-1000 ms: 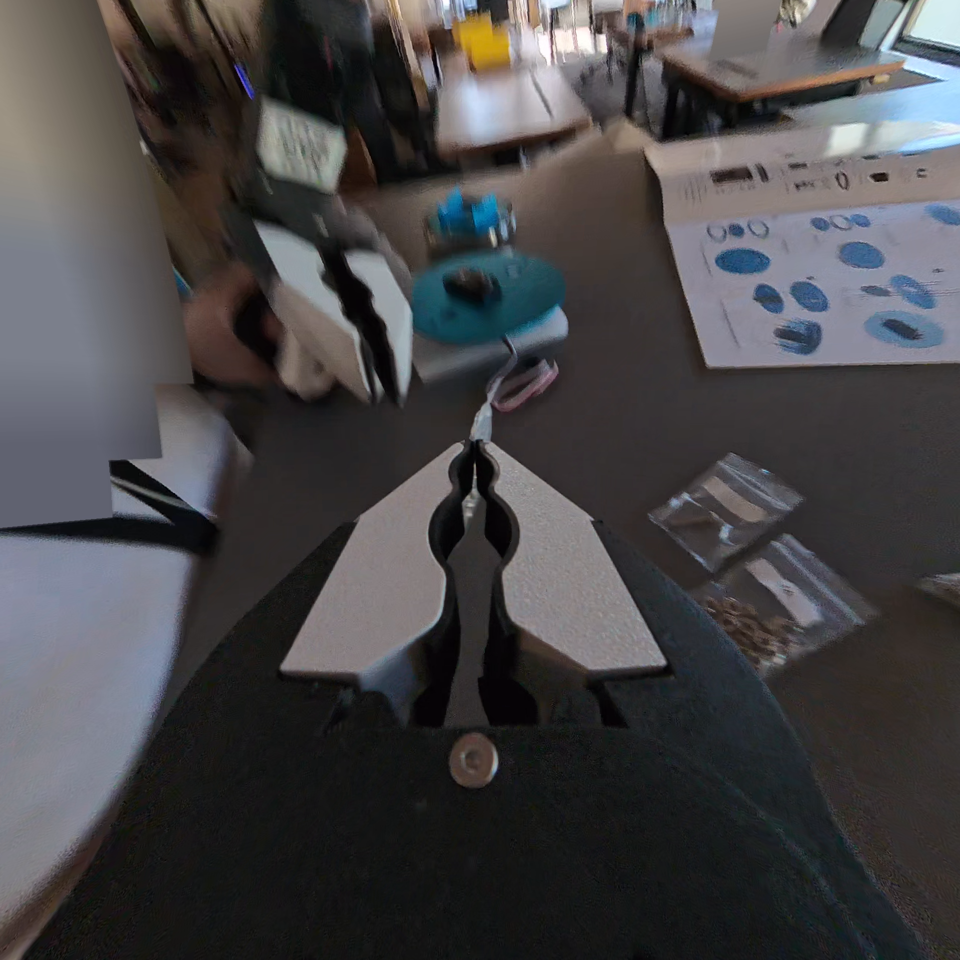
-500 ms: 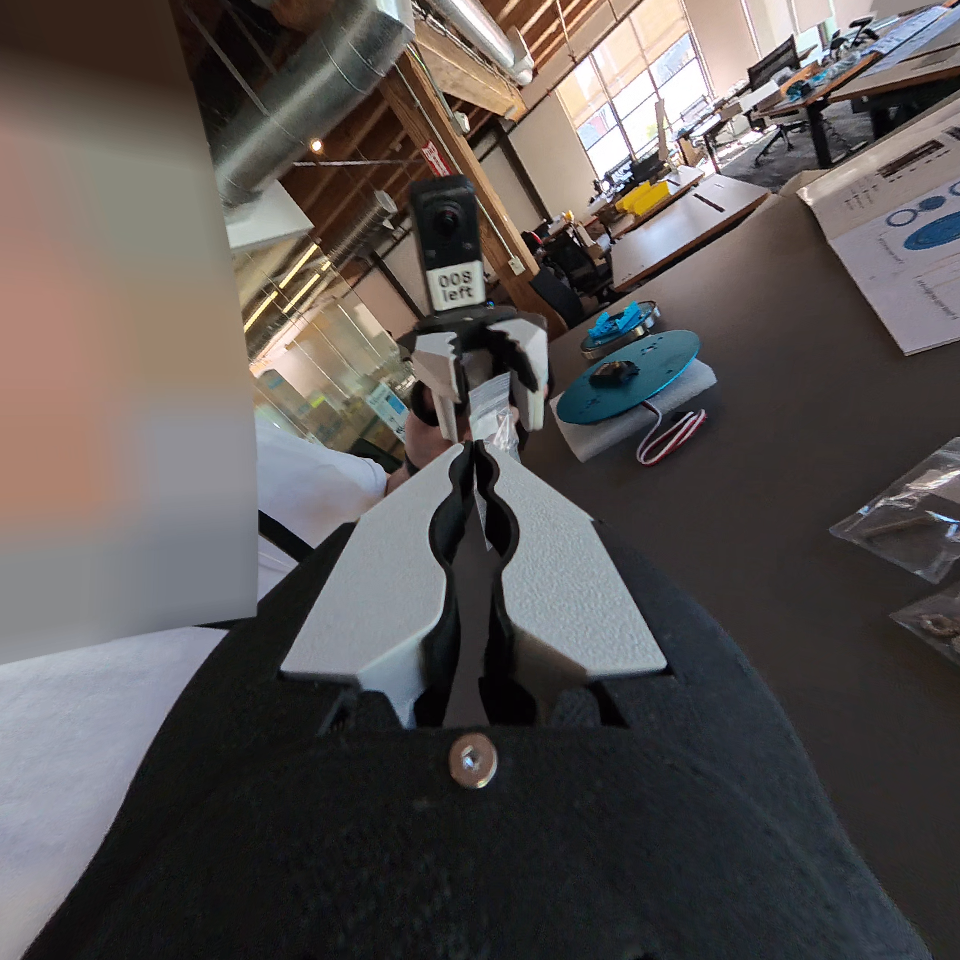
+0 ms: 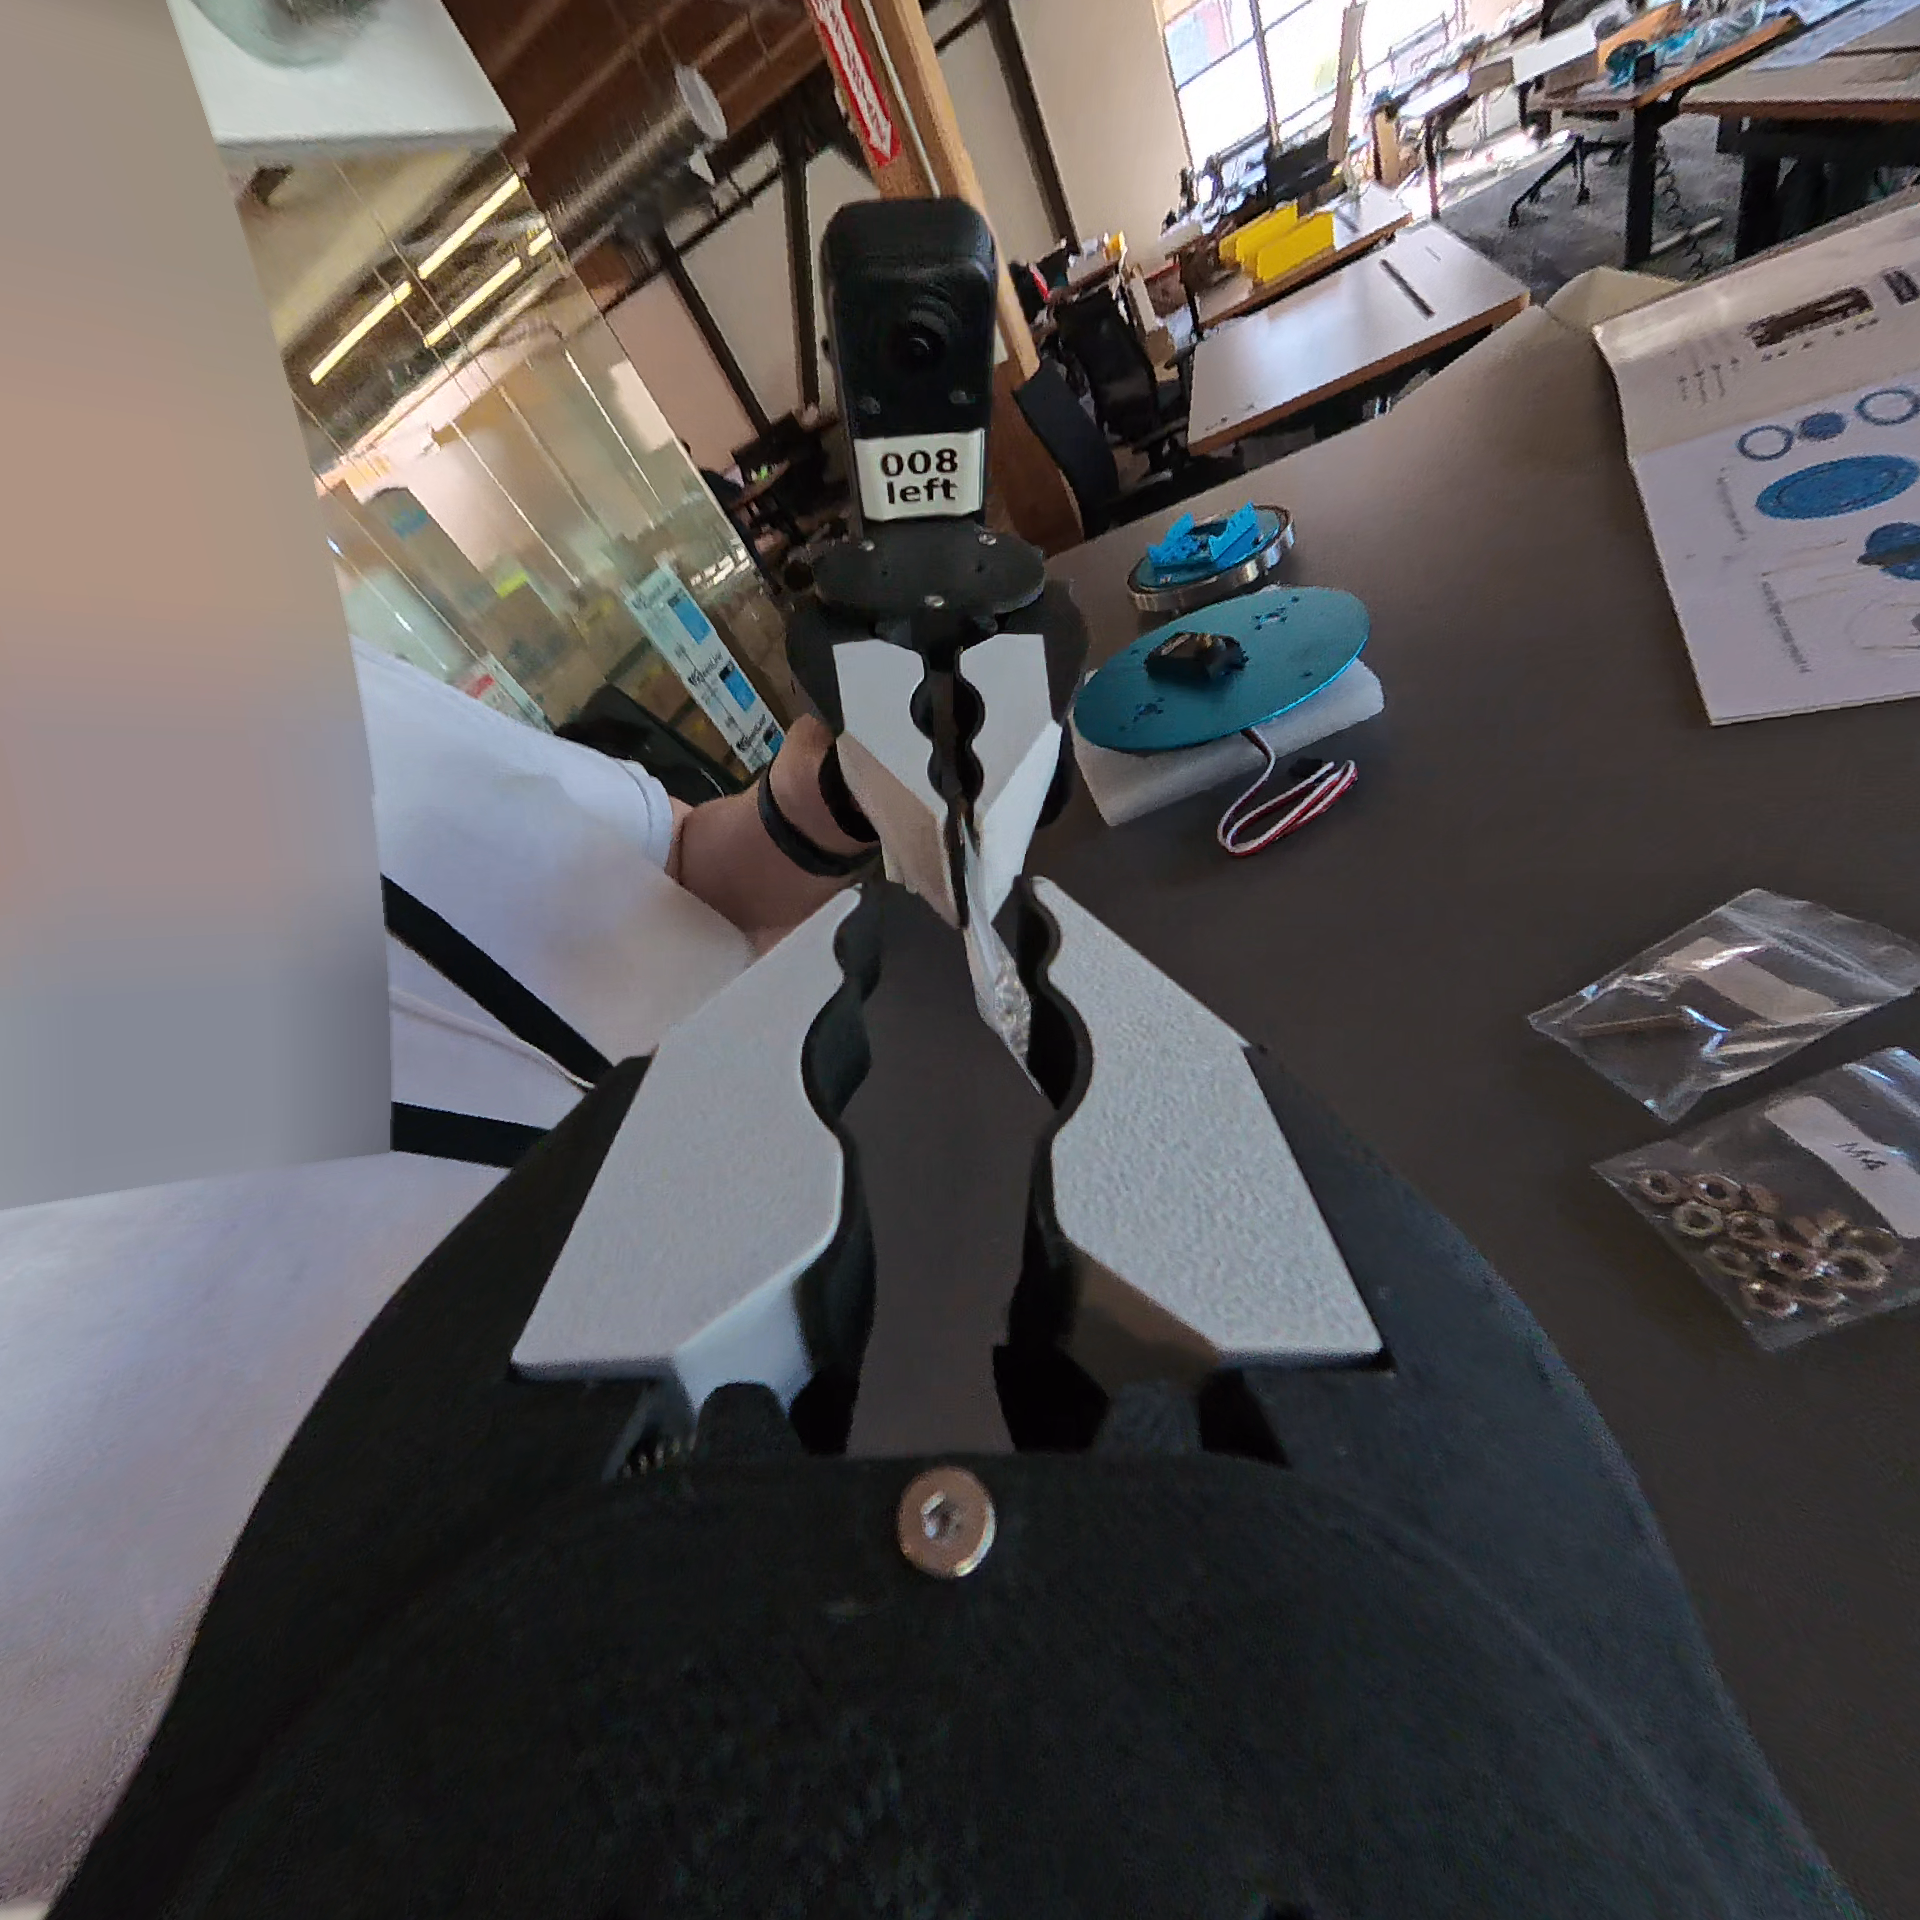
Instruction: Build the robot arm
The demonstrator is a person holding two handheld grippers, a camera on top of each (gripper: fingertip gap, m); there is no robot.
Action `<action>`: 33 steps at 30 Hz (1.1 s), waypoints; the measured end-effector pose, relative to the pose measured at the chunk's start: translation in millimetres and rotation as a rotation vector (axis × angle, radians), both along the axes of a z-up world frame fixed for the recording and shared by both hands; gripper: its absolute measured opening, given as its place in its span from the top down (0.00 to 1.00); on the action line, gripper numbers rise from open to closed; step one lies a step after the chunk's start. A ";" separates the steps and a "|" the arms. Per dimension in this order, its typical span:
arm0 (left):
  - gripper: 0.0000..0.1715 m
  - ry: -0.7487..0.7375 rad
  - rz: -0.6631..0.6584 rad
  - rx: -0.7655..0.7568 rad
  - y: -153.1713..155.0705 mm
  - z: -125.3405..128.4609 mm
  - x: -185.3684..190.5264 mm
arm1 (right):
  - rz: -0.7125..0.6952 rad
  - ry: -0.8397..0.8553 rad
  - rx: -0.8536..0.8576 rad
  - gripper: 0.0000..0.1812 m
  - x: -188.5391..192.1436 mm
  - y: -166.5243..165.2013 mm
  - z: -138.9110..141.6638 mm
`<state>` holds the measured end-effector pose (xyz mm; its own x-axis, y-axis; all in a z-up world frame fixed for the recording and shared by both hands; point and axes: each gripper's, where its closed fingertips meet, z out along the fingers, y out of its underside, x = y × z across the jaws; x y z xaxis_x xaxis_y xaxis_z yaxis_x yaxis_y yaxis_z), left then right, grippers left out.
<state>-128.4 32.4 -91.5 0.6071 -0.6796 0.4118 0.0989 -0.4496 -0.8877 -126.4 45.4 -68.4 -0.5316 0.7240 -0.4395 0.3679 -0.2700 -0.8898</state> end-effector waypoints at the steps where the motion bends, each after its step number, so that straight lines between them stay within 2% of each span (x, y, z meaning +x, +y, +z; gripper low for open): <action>1: 1.00 0.035 -0.013 -0.016 -0.9 -5.0 2.9 | 0.012 -0.017 0.012 0.88 0.4 -0.9 -1.9; 6: 1.00 0.048 -0.064 -0.063 -4.1 -14.7 15.7 | 0.081 -0.110 0.089 0.94 2.1 -9.0 -23.9; 13: 1.00 0.091 -0.068 -0.082 -5.8 -24.9 18.7 | 0.128 -0.180 0.046 1.00 5.9 -13.9 -36.5; 21: 1.00 0.095 -0.083 -0.086 -6.8 -27.3 19.1 | 0.135 -0.204 0.053 0.99 6.3 -16.3 -39.7; 24: 1.00 0.105 -0.093 -0.084 -7.4 -27.6 20.3 | 0.130 -0.220 0.055 0.94 5.5 -16.4 -43.0; 26: 1.00 0.115 -0.094 -0.084 -7.4 -28.4 20.4 | 0.137 -0.223 0.060 1.00 6.7 -17.5 -43.7; 33: 1.00 0.077 -0.106 -0.081 -8.3 -24.7 20.6 | 0.109 -0.202 0.125 1.00 7.3 -18.3 -41.2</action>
<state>-107.8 24.1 -116.2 0.5659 -0.7078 0.4228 -0.0196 -0.5242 -0.8514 -119.1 27.1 -109.7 -0.5204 0.7226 -0.4550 0.5624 -0.1110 -0.8194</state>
